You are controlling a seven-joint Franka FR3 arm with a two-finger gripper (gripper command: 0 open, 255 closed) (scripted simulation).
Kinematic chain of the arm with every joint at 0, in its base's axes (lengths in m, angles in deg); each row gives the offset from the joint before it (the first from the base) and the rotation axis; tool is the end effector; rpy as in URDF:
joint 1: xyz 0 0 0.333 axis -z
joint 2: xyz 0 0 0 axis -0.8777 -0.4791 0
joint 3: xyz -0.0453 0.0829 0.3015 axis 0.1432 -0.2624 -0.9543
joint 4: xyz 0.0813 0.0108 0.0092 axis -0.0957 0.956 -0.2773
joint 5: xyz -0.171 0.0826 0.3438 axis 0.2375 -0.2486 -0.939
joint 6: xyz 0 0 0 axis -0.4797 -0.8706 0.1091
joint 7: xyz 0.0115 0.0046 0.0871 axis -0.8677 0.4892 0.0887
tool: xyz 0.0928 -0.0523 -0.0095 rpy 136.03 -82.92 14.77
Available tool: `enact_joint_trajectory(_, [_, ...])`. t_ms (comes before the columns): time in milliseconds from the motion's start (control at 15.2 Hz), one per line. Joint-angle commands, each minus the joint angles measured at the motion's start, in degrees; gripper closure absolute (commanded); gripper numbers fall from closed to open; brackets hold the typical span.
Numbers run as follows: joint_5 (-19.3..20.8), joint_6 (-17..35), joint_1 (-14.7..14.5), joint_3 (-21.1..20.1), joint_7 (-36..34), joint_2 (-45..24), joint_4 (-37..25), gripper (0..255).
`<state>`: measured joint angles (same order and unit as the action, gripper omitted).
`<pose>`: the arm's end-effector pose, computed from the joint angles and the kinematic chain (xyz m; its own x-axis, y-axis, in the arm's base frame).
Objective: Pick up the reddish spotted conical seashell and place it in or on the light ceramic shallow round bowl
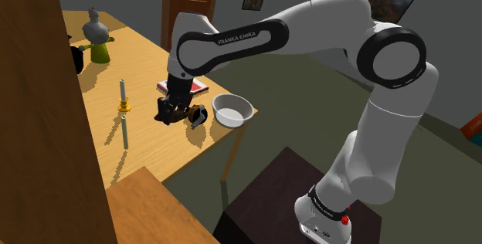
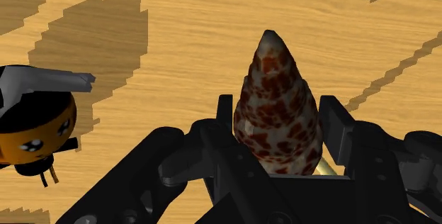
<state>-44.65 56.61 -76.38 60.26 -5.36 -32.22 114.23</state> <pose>0.5633 0.2400 0.3674 0.9808 0.1894 -0.0471 0.1793 -0.9697 -0.1659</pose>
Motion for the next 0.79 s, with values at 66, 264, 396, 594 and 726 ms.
enact_joint_trajectory(66, [-0.55, 0.18, 2.24, 1.16, 3.73, 1.91, 2.67, 255])
enact_joint_trajectory(264, [-1.0, 0.11, 4.6, 2.57, 7.72, 3.85, 5.17, 255])
enact_joint_trajectory(396, [-1.19, -0.06, 6.15, 3.6, 10.38, 4.91, 6.49, 255])
enact_joint_trajectory(594, [-1.32, -0.45, 8.45, 5.25, 14.36, 6.14, 7.98, 255])
enact_joint_trajectory(726, [-1.33, -0.79, 9.97, 6.39, 17.0, 6.71, 8.65, 255])
